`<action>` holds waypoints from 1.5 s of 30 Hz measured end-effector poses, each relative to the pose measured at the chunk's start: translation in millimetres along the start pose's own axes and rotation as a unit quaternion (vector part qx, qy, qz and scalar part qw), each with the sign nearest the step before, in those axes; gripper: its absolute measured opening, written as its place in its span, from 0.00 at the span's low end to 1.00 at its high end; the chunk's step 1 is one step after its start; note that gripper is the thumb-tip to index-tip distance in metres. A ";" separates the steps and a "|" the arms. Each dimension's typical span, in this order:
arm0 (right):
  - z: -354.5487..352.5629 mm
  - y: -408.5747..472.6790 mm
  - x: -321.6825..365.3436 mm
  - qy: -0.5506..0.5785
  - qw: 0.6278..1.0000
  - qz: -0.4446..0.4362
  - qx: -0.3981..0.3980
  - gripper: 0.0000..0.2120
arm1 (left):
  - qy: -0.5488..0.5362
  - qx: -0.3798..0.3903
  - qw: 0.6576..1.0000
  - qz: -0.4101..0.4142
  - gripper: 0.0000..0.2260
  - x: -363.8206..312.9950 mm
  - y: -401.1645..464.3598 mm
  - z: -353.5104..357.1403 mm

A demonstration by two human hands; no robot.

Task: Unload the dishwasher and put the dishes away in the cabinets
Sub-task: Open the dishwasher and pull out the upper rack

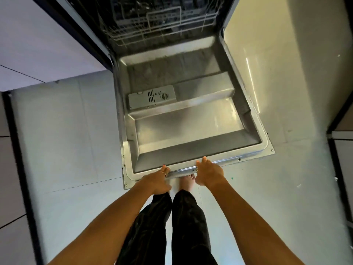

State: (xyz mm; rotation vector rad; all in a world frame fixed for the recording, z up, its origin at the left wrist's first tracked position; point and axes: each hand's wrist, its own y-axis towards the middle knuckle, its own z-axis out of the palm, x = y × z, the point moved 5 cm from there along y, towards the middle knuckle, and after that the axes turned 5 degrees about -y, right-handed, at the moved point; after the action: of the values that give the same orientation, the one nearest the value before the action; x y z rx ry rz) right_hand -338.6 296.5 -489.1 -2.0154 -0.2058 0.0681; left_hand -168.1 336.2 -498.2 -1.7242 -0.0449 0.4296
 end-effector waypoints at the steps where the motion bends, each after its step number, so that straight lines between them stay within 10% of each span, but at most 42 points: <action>1: 13.0 12.2 -1.8 0.004 1.000 -0.001 0.003 0.27 | 0.004 0.014 1.000 -0.001 0.34 3.8 15.5 6.6; 22: 138.1 167.0 -11.1 0.037 0.999 0.020 0.023 0.31 | 0.195 0.038 0.980 -0.022 0.35 57.8 202.3 71.5; 45: 37.5 86.4 11.2 0.040 0.998 -0.017 -0.052 0.31 | 0.181 -0.126 0.975 -0.012 0.29 11.5 88.9 -21.0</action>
State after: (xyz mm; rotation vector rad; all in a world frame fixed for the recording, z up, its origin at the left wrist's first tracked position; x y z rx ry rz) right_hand -322.8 295.0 -582.6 -2.1138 -0.1962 -0.0473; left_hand -169.3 301.3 -583.3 -2.0274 0.1480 0.0878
